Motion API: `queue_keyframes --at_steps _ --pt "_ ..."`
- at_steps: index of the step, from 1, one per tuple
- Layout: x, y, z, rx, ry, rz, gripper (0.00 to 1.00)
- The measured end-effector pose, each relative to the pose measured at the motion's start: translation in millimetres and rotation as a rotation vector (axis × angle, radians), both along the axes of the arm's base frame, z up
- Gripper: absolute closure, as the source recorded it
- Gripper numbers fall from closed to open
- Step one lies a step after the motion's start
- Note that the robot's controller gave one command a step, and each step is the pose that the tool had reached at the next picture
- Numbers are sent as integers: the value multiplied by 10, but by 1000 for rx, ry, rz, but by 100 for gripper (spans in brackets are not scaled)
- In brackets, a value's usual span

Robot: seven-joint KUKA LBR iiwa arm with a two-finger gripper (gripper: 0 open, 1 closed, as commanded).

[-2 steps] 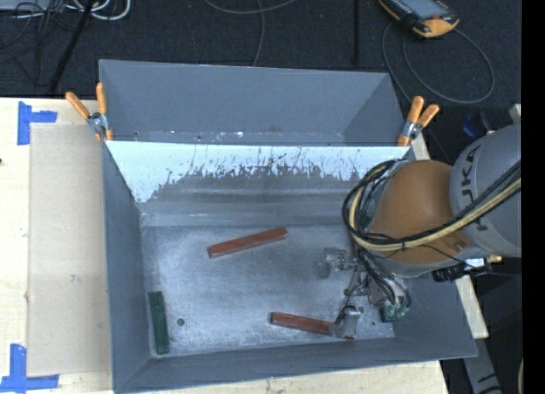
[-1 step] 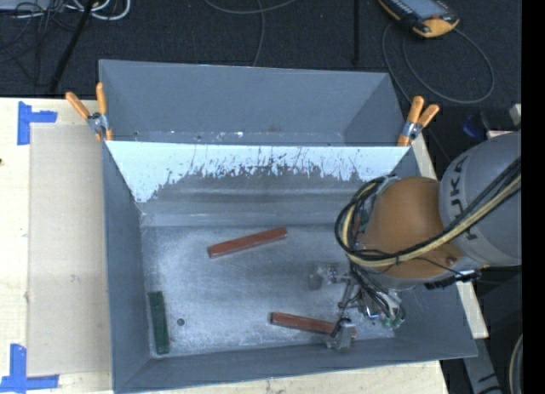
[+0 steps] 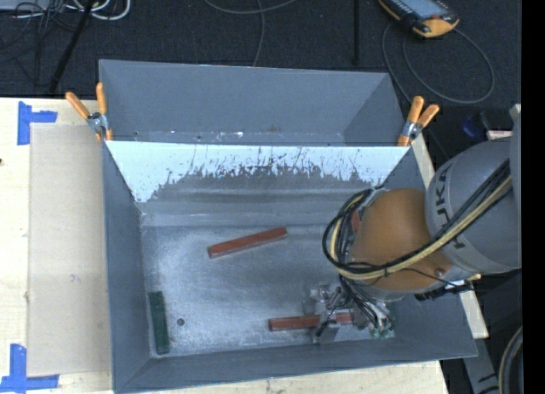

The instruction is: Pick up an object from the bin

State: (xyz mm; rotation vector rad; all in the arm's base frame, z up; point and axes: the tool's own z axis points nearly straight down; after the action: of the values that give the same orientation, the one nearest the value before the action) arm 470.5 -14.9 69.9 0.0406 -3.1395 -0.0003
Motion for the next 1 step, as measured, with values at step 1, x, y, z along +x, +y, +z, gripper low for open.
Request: queue_keyframes --at_steps 1 --pt "0 0 0 0 0 0 100"
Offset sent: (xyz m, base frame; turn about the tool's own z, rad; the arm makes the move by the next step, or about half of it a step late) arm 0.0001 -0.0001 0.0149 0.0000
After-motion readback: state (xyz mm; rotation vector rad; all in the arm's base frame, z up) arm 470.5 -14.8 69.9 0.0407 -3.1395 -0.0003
